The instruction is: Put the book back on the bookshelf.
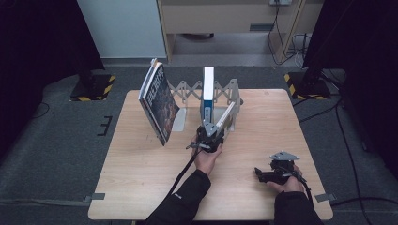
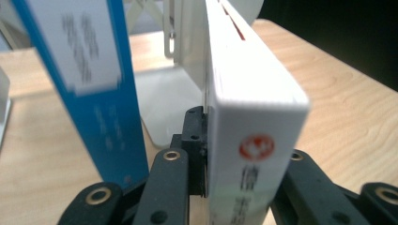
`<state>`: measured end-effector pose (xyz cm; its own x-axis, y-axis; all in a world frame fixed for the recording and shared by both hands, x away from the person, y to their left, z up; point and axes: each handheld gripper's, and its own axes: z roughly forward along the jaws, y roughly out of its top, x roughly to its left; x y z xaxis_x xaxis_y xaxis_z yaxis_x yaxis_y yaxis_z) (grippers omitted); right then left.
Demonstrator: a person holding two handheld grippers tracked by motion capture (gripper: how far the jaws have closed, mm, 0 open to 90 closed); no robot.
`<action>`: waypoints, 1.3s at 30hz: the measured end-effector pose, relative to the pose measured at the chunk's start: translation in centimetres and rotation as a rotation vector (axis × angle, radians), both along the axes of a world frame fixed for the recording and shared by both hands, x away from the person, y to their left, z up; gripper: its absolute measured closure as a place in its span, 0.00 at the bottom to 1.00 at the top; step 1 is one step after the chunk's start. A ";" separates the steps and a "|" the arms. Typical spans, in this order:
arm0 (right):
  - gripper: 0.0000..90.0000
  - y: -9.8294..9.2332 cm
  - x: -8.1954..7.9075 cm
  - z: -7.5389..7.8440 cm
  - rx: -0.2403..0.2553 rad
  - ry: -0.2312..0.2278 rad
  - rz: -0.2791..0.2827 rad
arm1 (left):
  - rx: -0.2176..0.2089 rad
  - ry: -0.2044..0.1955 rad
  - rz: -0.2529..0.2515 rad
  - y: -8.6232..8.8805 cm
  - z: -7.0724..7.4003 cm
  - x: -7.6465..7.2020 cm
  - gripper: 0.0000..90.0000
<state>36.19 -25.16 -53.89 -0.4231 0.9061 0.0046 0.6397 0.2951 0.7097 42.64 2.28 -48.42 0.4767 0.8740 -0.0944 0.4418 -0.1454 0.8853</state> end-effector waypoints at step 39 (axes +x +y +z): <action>0.03 0.1 0.0 0.0 0.000 0.003 -0.001 | -0.019 -0.017 -0.098 0.3 -0.4 -1.1 0.76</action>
